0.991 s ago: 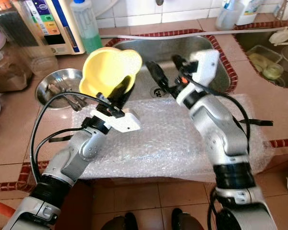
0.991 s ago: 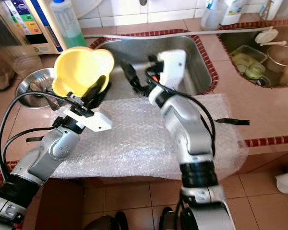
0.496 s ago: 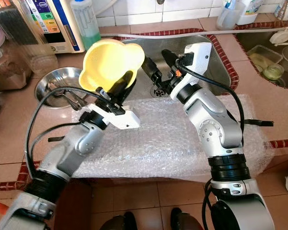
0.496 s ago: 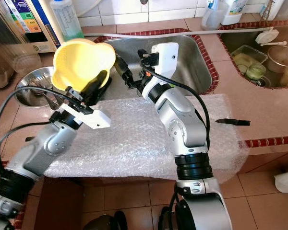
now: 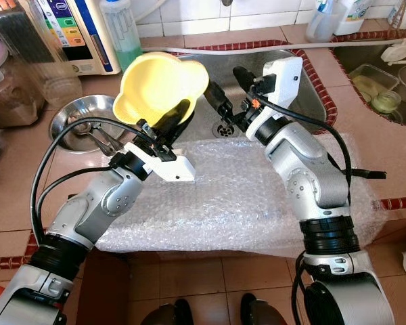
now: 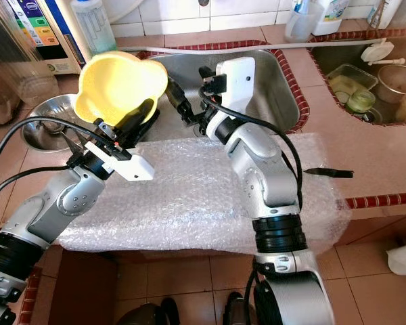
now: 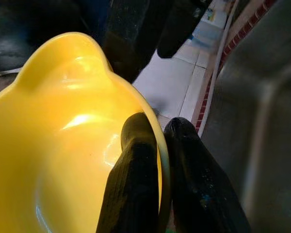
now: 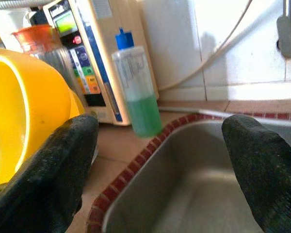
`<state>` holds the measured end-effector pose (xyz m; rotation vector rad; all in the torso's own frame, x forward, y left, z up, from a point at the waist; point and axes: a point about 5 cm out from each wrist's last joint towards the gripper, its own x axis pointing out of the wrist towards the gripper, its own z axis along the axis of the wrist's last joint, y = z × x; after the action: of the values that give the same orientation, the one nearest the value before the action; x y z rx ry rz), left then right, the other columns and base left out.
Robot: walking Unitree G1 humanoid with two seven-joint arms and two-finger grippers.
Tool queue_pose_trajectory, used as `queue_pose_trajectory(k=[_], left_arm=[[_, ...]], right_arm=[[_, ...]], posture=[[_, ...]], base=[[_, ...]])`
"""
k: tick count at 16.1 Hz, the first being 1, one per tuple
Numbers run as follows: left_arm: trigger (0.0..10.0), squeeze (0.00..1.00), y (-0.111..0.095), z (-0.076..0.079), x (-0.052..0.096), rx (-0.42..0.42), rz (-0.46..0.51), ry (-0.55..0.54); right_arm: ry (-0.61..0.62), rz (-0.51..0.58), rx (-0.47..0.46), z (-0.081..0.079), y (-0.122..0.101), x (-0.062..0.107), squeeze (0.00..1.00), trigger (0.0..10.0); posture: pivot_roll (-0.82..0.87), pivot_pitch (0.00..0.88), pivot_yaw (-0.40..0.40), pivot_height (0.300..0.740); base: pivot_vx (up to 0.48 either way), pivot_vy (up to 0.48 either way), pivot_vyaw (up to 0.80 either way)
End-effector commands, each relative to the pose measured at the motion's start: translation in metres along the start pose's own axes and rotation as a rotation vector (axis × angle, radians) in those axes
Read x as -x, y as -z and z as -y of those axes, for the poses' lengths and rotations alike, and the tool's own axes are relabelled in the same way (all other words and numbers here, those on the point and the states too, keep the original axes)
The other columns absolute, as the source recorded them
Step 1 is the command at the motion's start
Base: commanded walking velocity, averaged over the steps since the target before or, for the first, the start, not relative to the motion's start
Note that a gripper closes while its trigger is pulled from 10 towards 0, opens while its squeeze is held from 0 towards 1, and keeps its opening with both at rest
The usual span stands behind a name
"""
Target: Kitchen organization
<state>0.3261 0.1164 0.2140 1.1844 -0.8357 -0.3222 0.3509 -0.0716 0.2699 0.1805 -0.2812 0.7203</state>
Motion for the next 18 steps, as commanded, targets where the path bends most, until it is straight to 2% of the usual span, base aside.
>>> queue_pose_trajectory(k=[1, 2, 4, 5, 7, 9, 11, 12, 13, 14, 16, 17, 18], left_arm=[[3.6, 0.0, -0.02, 0.014, -0.003, -0.002, 0.116, 0.082], [3.8, 0.0, -0.014, 0.014, -0.003, -0.017, 0.095, 0.089], [3.9, 0.0, -0.006, 0.01, -0.005, -0.026, 0.062, 0.078], [5.7, 0.0, 0.002, 0.007, -0.009, -0.038, 0.024, 0.069], [5.3, 0.0, 0.002, 0.008, -0.011, -0.033, 0.018, 0.067], [5.8, 0.0, -0.002, 0.013, -0.014, -0.026, 0.039, 0.081], [5.0, 0.0, -0.008, 0.015, -0.017, -0.018, 0.066, 0.086], [5.1, 0.0, -0.007, 0.016, -0.018, -0.013, 0.057, 0.093], [5.9, 0.0, -0.005, 0.016, -0.019, -0.014, 0.052, 0.091], [8.3, 0.0, -0.001, 0.015, -0.021, -0.019, 0.032, 0.08], [8.8, 0.0, 0.003, 0.012, -0.023, -0.018, 0.009, 0.067], [9.9, 0.0, 0.007, 0.011, -0.022, -0.018, -0.017, 0.06], [10.0, 0.0, 0.008, 0.011, -0.021, -0.016, -0.023, 0.059]], right_arm=[[-0.214, -0.016, -0.015, -0.04, -0.003, -0.014, 0.0, 10.0], [-0.253, -0.01, -0.011, -0.054, -0.005, -0.01, 0.0, 10.0], [-0.272, -0.016, 0.014, -0.063, -0.002, -0.002, 0.0, 10.0], [-0.292, -0.008, 0.042, -0.07, -0.003, 0.004, 0.0, 10.0], [-0.302, 0.006, 0.05, -0.075, -0.005, 0.006, 0.0, 10.0], [-0.302, 0.01, 0.024, -0.08, -0.004, 0.007, 0.0, 10.0], [-0.28, 0.003, 0.04, -0.078, -0.001, 0.007, 0.0, 10.0], [-0.284, 0.006, 0.026, -0.079, -0.001, 0.006, 0.0, 10.0], [-0.324, -0.006, 0.009, -0.085, -0.001, 0.005, 0.0, 10.0], [-0.373, -0.008, 0.017, -0.091, -0.001, 0.008, 0.0, 10.0], [-0.348, -0.003, 0.046, -0.087, 0.001, 0.012, 0.0, 10.0], [-0.27, 0.018, 0.093, -0.076, 0.002, 0.016, 0.0, 10.0], [-0.238, 0.04, 0.09, -0.071, 0.0, 0.018, 0.0, 10.0]], posture=[[-0.06, 0.267, 0.069, 0.74], [-0.06, 0.268, 0.067, 0.74], [-0.06, 0.272, 0.068, 0.74], [-0.06, 0.273, 0.069, 0.74], [-0.07, 0.275, 0.073, 0.74], [-0.07, 0.276, 0.079, 0.74], [-0.08, 0.279, 0.083, 0.74], [-0.08, 0.28, 0.084, 0.74], [-0.08, 0.279, 0.085, 0.74], [-0.08, 0.279, 0.083, 0.74], [-0.08, 0.277, 0.082, 0.74], [-0.08, 0.276, 0.081, 0.74], [-0.08, 0.275, 0.08, 0.74]], base=[[0.0, 0.0, 0.0], [0.0, 0.0, 0.0], [0.0, 0.0, 0.0], [0.0, 0.0, 0.0], [0.0, 0.0, 0.0], [0.0, 0.0, 0.0], [0.0, 0.0, 0.0], [0.0, 0.0, 0.0], [0.0, 0.0, 0.0], [0.0, 0.0, 0.0], [0.0, 0.0, 0.0], [0.0, 0.0, 0.0], [0.0, 0.0, 0.0]])
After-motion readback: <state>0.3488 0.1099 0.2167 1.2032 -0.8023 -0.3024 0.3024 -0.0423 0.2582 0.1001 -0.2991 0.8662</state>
